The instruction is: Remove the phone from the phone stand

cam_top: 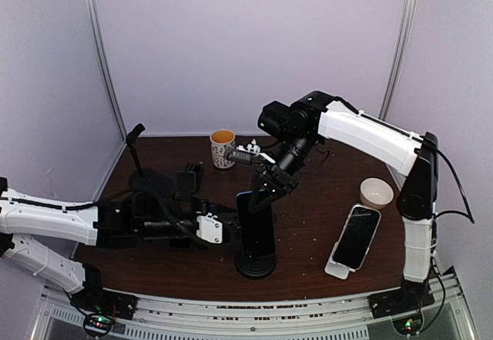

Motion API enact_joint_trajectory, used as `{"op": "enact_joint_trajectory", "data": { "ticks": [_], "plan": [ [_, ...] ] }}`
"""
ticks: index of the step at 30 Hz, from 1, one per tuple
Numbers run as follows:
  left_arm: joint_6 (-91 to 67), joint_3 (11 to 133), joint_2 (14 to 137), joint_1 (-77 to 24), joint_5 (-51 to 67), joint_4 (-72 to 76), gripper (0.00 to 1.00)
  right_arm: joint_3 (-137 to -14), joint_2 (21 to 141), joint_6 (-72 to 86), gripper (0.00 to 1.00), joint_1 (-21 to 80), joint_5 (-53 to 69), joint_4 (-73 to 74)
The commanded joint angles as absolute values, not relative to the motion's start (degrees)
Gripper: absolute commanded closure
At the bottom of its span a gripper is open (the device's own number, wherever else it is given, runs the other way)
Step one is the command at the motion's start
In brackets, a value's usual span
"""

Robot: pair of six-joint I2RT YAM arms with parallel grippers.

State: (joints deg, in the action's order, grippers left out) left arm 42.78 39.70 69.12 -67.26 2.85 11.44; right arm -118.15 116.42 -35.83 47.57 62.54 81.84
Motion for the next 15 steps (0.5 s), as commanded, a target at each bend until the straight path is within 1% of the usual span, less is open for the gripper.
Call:
{"op": "enact_joint_trajectory", "data": {
  "ticks": [1,10,11,14,15],
  "plan": [
    [42.5,41.8,69.6,-68.6,4.0,16.1,0.6,-120.1,116.9,-34.9,1.0,47.3,65.0,79.9],
    [42.3,40.3,69.9,-68.6,1.3,18.1,0.88,-119.7,115.9,-32.1,0.99,47.0,64.8,77.5],
    [42.2,40.2,69.8,-68.6,1.0,18.4,0.9,-119.4,115.6,-31.4,0.94,47.0,65.0,76.8],
    [41.8,39.5,69.6,-68.6,-0.1,19.5,0.96,-116.2,113.5,-28.4,0.87,46.8,66.7,72.2],
    [41.7,39.4,69.7,-68.6,-0.5,19.6,0.97,-115.1,112.7,-27.0,0.83,46.8,66.8,70.3]
  ]
}}
